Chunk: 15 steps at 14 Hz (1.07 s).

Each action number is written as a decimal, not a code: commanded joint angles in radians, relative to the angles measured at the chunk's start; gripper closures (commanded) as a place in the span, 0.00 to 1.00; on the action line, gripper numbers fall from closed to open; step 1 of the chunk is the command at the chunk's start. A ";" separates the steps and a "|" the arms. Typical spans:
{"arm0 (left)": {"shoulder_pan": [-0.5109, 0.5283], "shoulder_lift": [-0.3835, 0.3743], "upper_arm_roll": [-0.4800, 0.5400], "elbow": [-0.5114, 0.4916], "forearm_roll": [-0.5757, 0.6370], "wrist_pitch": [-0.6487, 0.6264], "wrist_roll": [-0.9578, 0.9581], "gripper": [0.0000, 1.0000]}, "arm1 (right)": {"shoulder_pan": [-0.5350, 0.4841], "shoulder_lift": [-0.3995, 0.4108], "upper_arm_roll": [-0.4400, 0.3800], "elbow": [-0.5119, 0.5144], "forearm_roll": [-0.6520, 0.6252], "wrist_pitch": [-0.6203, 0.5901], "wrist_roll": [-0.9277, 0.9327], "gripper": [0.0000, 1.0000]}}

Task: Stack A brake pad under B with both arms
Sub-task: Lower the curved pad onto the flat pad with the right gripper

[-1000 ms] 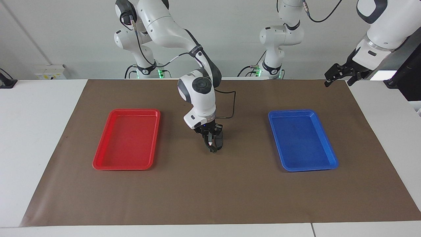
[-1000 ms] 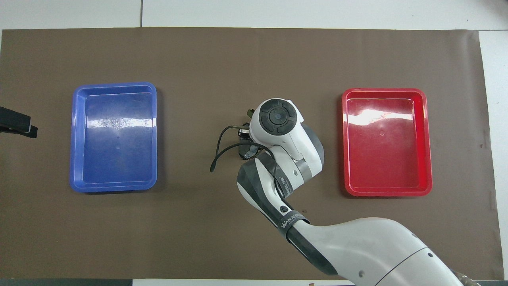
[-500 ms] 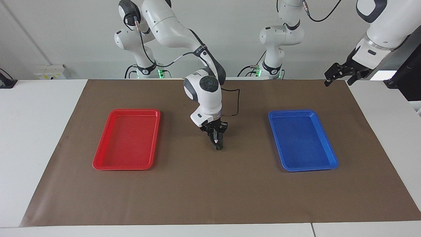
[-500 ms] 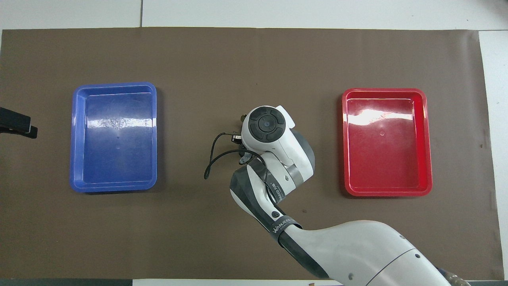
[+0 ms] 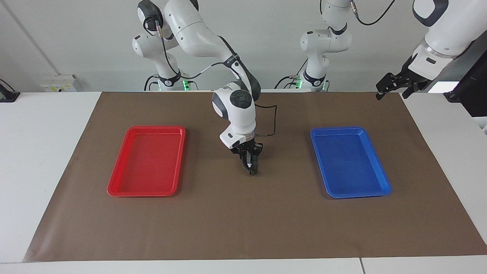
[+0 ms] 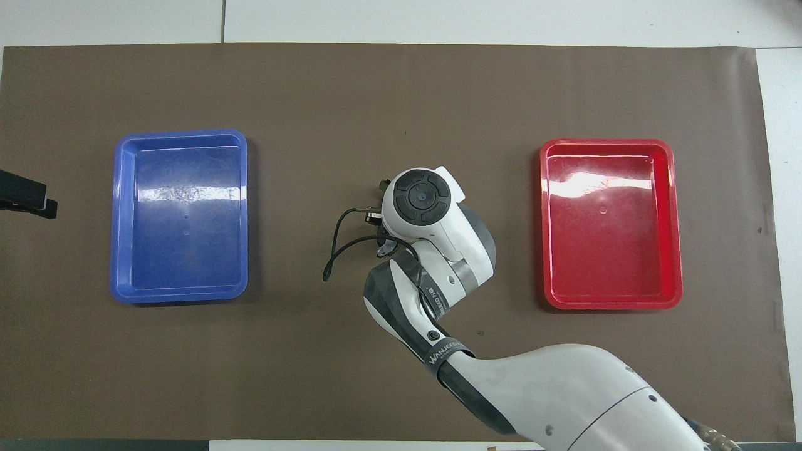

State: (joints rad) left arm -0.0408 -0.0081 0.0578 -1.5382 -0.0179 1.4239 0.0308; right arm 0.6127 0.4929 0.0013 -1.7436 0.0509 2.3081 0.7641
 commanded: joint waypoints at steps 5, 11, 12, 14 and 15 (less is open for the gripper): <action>0.012 -0.027 -0.007 -0.034 0.015 0.018 0.006 0.00 | -0.001 -0.004 0.003 -0.005 -0.020 0.021 0.026 0.99; 0.012 -0.027 -0.007 -0.034 0.015 0.017 0.006 0.00 | -0.004 -0.005 0.003 -0.034 -0.020 0.065 0.023 0.65; 0.012 -0.027 -0.007 -0.034 0.015 0.017 0.006 0.00 | -0.002 -0.005 0.003 -0.036 -0.020 0.068 0.024 0.08; 0.012 -0.027 -0.007 -0.034 0.015 0.018 0.006 0.00 | -0.001 -0.007 0.003 -0.033 -0.020 0.062 0.024 0.00; 0.012 -0.027 -0.006 -0.034 0.015 0.017 0.006 0.00 | -0.001 -0.007 0.003 -0.030 -0.020 0.056 0.024 0.00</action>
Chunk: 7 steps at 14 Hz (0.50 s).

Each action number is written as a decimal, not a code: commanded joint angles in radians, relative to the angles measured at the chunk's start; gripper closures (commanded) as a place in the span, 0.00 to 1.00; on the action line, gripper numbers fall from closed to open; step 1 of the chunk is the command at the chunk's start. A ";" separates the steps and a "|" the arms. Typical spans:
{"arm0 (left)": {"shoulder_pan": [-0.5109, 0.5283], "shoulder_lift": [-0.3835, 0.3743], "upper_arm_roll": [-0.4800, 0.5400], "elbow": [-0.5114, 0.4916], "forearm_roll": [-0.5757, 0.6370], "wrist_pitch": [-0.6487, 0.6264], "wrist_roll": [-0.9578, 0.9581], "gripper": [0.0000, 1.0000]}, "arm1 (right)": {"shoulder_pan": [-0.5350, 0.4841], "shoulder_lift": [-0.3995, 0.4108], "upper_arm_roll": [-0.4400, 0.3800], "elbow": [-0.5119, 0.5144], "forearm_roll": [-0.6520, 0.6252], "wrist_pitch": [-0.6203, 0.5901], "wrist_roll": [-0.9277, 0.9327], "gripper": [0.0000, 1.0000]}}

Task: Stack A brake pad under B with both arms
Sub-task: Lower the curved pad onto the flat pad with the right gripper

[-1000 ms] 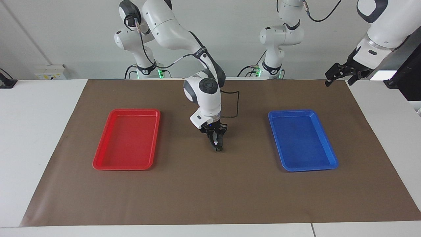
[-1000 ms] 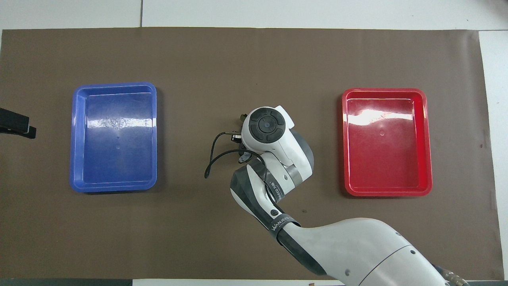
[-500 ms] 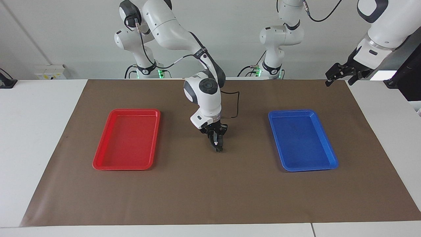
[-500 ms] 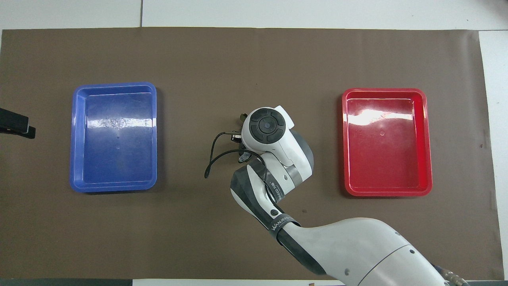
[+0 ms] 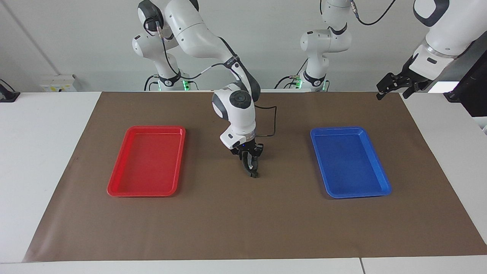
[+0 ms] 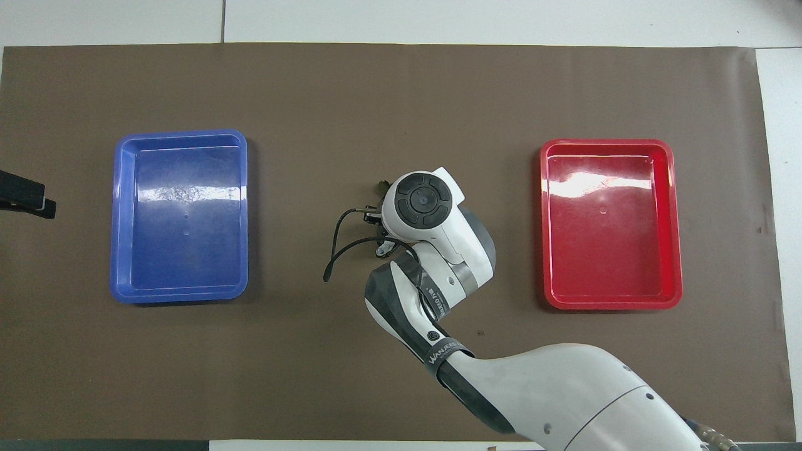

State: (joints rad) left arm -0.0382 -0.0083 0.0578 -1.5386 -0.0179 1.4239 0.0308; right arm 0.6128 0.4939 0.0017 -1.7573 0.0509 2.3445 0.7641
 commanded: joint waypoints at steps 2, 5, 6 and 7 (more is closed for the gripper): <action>0.009 -0.027 -0.007 -0.034 0.015 0.017 0.006 0.00 | 0.002 -0.011 0.003 -0.005 -0.020 -0.002 0.026 0.00; 0.009 -0.027 -0.007 -0.034 0.015 0.018 0.006 0.00 | -0.008 -0.047 -0.006 0.010 -0.023 -0.063 0.026 0.00; 0.009 -0.027 -0.007 -0.034 0.015 0.018 0.006 0.00 | -0.021 -0.076 -0.011 0.009 -0.023 -0.077 0.024 0.00; 0.009 -0.027 -0.007 -0.034 0.015 0.017 0.006 0.00 | -0.046 -0.102 -0.011 0.002 -0.026 -0.091 0.021 0.00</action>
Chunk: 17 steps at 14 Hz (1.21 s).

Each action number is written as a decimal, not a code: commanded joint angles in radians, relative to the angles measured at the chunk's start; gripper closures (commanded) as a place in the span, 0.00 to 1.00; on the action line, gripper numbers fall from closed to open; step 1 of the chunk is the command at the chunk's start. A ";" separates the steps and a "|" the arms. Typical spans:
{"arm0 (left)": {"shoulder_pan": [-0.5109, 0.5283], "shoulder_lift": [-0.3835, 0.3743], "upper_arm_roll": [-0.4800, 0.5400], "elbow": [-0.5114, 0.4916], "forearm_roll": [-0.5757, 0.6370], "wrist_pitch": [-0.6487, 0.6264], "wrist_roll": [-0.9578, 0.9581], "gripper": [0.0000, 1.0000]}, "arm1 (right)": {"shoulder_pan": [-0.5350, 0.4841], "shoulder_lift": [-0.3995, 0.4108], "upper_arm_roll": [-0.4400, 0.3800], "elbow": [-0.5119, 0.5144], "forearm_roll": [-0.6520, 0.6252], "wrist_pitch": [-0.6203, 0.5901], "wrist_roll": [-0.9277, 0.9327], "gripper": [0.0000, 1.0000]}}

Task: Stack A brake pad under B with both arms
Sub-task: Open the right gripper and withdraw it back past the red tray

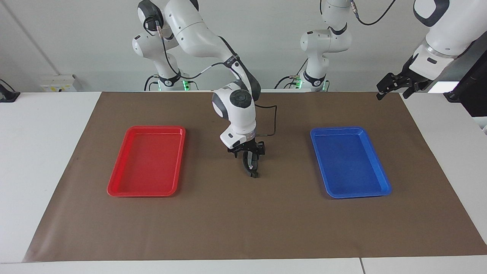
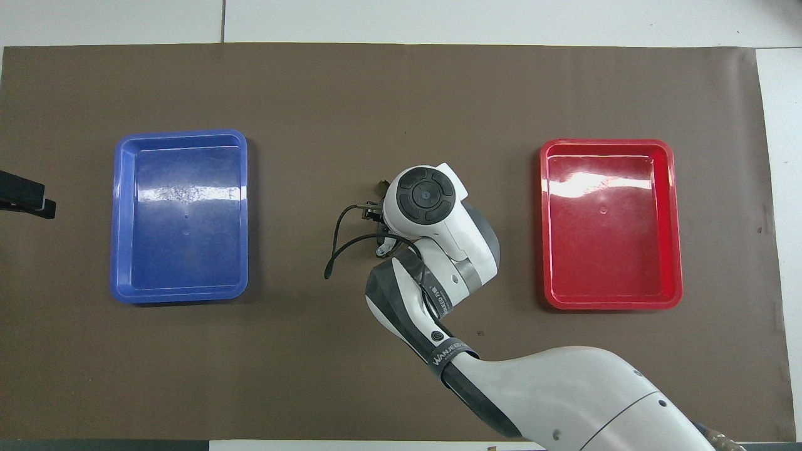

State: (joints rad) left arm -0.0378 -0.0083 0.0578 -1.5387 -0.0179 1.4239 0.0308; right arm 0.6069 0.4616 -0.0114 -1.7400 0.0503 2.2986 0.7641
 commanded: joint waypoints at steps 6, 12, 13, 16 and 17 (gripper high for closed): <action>0.009 -0.027 -0.007 -0.034 0.015 0.018 0.006 0.00 | -0.248 -0.274 0.005 -0.023 -0.064 -0.301 -0.176 0.00; 0.009 -0.027 -0.007 -0.034 0.015 0.018 0.006 0.00 | -0.456 -0.406 0.008 -0.023 -0.063 -0.484 -0.419 0.00; 0.009 -0.027 -0.007 -0.034 0.015 0.017 0.006 0.00 | -0.493 -0.426 0.008 -0.023 -0.061 -0.502 -0.449 0.00; 0.009 -0.027 -0.007 -0.034 0.015 0.018 0.006 0.00 | -0.576 -0.483 0.007 -0.013 -0.046 -0.569 -0.502 0.00; 0.009 -0.027 -0.007 -0.034 0.015 0.018 0.006 0.00 | -0.591 -0.503 0.005 -0.001 -0.046 -0.602 -0.508 0.00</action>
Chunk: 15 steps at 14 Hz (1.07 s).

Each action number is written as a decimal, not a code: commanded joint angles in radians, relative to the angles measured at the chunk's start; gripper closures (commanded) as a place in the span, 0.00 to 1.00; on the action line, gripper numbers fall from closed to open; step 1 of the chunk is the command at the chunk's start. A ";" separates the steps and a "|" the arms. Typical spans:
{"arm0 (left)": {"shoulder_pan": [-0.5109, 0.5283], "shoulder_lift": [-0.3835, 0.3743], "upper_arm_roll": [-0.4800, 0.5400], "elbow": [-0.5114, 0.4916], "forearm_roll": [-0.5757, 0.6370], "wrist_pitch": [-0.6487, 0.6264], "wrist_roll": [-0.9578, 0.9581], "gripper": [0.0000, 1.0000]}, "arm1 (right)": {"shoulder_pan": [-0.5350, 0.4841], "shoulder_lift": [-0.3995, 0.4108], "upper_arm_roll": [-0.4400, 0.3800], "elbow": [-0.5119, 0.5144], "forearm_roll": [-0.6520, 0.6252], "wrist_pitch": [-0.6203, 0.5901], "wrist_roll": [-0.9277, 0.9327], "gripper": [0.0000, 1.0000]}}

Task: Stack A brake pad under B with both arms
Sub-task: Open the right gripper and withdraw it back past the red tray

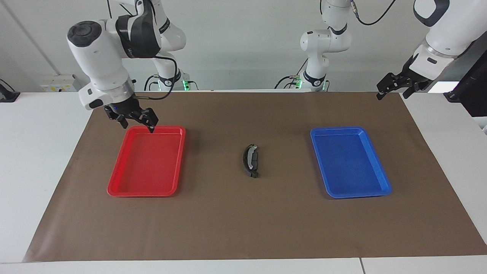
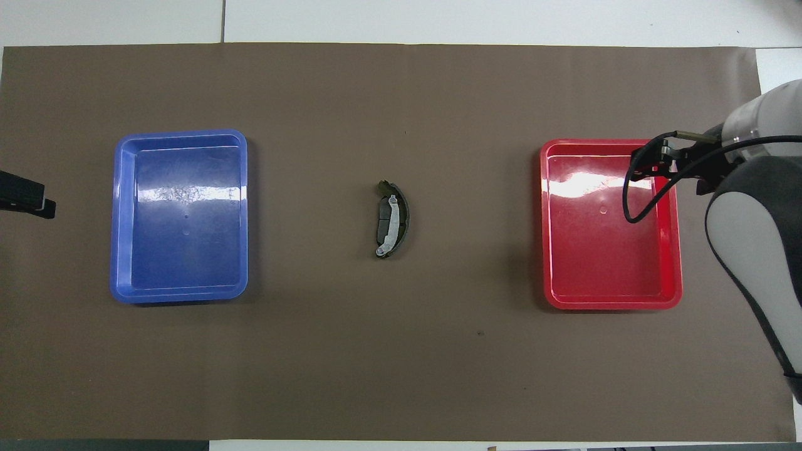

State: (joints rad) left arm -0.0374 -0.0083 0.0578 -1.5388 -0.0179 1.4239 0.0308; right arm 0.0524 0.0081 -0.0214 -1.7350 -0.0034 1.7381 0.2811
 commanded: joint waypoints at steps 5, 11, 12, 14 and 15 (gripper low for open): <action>0.008 -0.027 -0.007 -0.034 0.015 0.018 0.006 0.00 | -0.082 -0.024 0.012 0.202 0.010 -0.288 -0.086 0.00; 0.008 -0.027 -0.007 -0.034 0.015 0.017 0.006 0.00 | -0.065 -0.053 0.017 0.126 0.008 -0.250 -0.103 0.00; 0.008 -0.027 -0.007 -0.034 0.015 0.017 0.006 0.00 | -0.063 -0.048 0.021 0.132 0.008 -0.247 -0.115 0.00; 0.008 -0.027 -0.007 -0.034 0.015 0.017 0.006 0.00 | -0.063 -0.045 0.023 0.134 0.000 -0.224 -0.158 0.00; 0.008 -0.027 -0.007 -0.034 0.015 0.018 0.006 0.00 | -0.063 -0.045 0.023 0.130 -0.007 -0.204 -0.161 0.00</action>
State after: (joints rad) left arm -0.0374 -0.0083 0.0578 -1.5388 -0.0179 1.4239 0.0308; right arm -0.0052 -0.0282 -0.0031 -1.5885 -0.0032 1.4984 0.1523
